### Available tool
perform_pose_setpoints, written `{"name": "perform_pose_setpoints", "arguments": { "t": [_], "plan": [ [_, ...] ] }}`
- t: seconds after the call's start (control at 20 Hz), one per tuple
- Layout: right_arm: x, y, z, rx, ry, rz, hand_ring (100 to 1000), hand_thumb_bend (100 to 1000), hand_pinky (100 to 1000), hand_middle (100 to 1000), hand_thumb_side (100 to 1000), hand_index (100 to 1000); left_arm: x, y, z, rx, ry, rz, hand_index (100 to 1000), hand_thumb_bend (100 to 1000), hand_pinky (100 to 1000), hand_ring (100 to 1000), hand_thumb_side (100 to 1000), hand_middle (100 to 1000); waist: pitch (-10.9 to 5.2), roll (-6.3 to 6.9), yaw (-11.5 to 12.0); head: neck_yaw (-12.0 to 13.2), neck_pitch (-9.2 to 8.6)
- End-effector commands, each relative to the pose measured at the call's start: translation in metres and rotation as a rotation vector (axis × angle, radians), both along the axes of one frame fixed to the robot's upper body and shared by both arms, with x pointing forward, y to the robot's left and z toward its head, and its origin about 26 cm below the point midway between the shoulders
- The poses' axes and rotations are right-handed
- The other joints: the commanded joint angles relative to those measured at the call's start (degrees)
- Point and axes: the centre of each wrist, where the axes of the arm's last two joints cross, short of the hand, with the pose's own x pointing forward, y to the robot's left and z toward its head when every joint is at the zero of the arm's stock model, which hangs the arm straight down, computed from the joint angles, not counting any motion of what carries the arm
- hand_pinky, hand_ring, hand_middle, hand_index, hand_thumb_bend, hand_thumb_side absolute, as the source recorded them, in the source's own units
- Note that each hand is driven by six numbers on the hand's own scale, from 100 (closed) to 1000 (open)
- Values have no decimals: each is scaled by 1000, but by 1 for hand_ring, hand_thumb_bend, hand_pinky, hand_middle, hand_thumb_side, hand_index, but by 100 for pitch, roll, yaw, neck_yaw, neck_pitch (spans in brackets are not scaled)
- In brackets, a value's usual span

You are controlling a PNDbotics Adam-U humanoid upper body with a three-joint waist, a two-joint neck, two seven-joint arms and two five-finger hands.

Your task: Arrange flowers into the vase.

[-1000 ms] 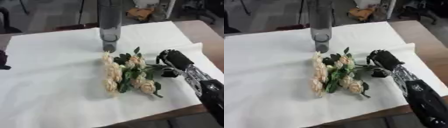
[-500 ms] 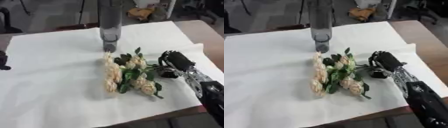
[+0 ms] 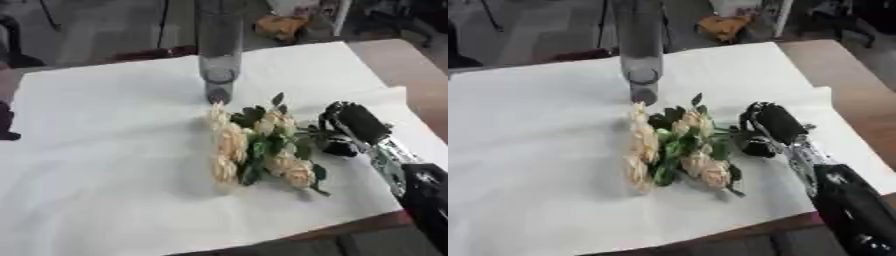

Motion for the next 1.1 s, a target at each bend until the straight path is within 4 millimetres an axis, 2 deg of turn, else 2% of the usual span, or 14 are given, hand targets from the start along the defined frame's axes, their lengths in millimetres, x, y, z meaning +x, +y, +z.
{"name": "perform_pose_setpoints", "arguments": {
  "t": [0.05, 0.35, 0.4, 0.45, 0.5, 0.6, 0.65, 0.7, 0.8, 1.1],
  "plan": [
    [3, -8, 8, 54, -4, -25, 447, 100, 212, 189, 415, 426, 0, 0, 7, 4, -22, 0, 668, 938, 570, 727, 615, 630, -90, 69, 6, -9, 41],
    [4, -7, 13, 112, 23, -24, 447, 100, 212, 189, 415, 426, 0, 0, 7, 4, -22, -1, 668, 938, 570, 727, 615, 630, -90, 66, 12, -13, 39],
    [4, -7, 14, 118, 25, -25, 188, 100, 100, 100, 486, 390, 0, 0, 7, 3, -21, 0, 667, 921, 569, 725, 616, 628, -91, 69, 12, -12, 39],
    [4, -5, 13, 145, 17, -33, 188, 100, 100, 100, 486, 390, 0, 0, 7, 2, -21, 2, 667, 938, 569, 725, 615, 628, -92, 71, 13, -9, 40],
    [4, -5, 12, 172, 9, -37, 115, 100, 100, 100, 520, 363, 0, 0, 7, 2, -21, 3, 667, 937, 569, 724, 615, 626, -92, 69, 17, -11, 40],
    [4, -5, 12, 207, 2, -27, 100, 100, 100, 100, 560, 332, 0, 0, 7, 1, -21, 4, 666, 937, 569, 723, 615, 626, -92, 62, 20, -14, 40],
    [4, -5, 13, 219, 3, -21, 100, 100, 100, 100, 622, 285, 0, 0, 7, 1, -21, 4, 666, 938, 569, 722, 614, 625, -93, 60, 21, -15, 41],
    [4, -4, 14, 231, 4, -15, 100, 100, 100, 100, 622, 285, 0, 0, 7, 1, -21, 4, 666, 938, 569, 722, 614, 625, -93, 58, 22, -15, 40],
    [5, -4, 17, 251, 8, -5, 100, 100, 100, 100, 705, 215, 1, 0, 7, 0, -21, 5, 666, 938, 569, 721, 614, 624, -94, 55, 24, -16, 37],
    [5, -2, 25, 251, 5, 13, 100, 100, 100, 100, 820, 153, 1, 0, 7, 0, -22, 7, 666, 938, 569, 719, 615, 624, -99, 50, 22, -16, 34]
  ]
}}
